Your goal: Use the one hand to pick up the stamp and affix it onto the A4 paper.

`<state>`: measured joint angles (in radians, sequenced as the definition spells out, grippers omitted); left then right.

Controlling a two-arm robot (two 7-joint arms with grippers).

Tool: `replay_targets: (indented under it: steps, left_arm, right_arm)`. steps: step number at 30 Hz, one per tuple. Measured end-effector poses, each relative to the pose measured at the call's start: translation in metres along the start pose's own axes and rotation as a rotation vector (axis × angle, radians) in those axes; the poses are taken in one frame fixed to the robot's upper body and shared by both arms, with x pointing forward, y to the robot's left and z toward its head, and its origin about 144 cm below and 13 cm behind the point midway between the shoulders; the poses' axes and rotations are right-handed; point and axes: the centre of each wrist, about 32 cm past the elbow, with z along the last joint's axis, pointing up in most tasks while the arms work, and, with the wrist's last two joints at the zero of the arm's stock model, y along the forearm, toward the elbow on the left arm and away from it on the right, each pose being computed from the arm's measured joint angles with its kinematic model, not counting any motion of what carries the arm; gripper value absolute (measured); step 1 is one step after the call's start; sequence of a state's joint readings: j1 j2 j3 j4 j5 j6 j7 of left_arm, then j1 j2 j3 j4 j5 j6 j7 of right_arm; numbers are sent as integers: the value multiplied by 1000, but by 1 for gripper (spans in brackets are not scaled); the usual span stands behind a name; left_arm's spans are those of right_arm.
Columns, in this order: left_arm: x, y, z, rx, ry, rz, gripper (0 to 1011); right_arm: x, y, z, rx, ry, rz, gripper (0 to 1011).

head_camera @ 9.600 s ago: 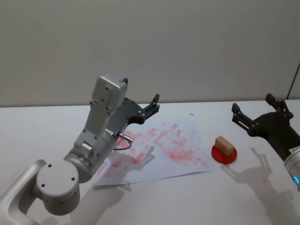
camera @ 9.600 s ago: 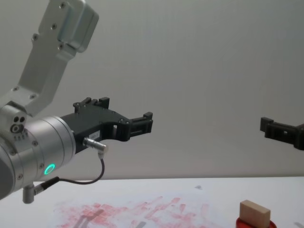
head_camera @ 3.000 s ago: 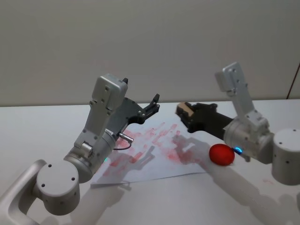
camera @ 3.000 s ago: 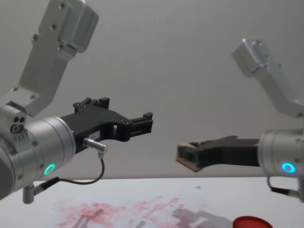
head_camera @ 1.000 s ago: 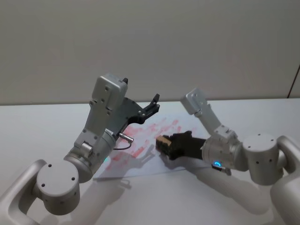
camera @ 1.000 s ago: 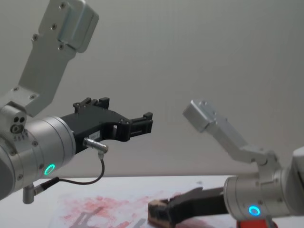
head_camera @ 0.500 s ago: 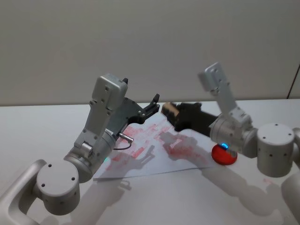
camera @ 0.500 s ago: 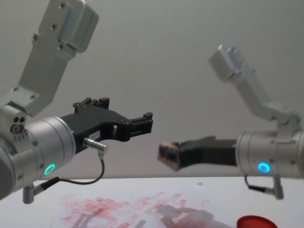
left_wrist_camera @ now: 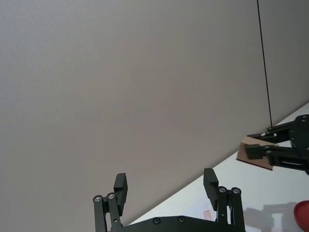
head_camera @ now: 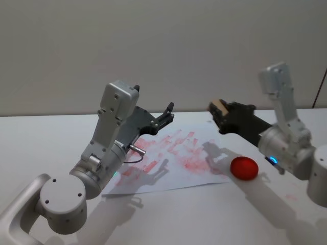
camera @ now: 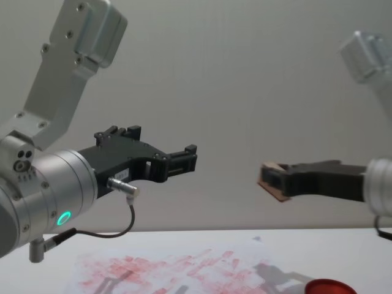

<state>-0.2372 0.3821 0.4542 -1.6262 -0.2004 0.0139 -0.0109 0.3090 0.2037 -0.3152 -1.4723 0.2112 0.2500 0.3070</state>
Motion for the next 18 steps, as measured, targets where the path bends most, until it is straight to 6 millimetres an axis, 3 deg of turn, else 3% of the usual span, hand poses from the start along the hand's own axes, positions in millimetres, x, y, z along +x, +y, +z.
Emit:
replay_targets:
  steps: [10,18]
  left_arm:
    - [0,0,0,0,0,0,1001]
    - [0,0,0,0,0,0,1001]
  right_arm:
    - [4,-29,-10,-81,62,-69,218]
    - [6,-40,-19,-151,93,-80,219]
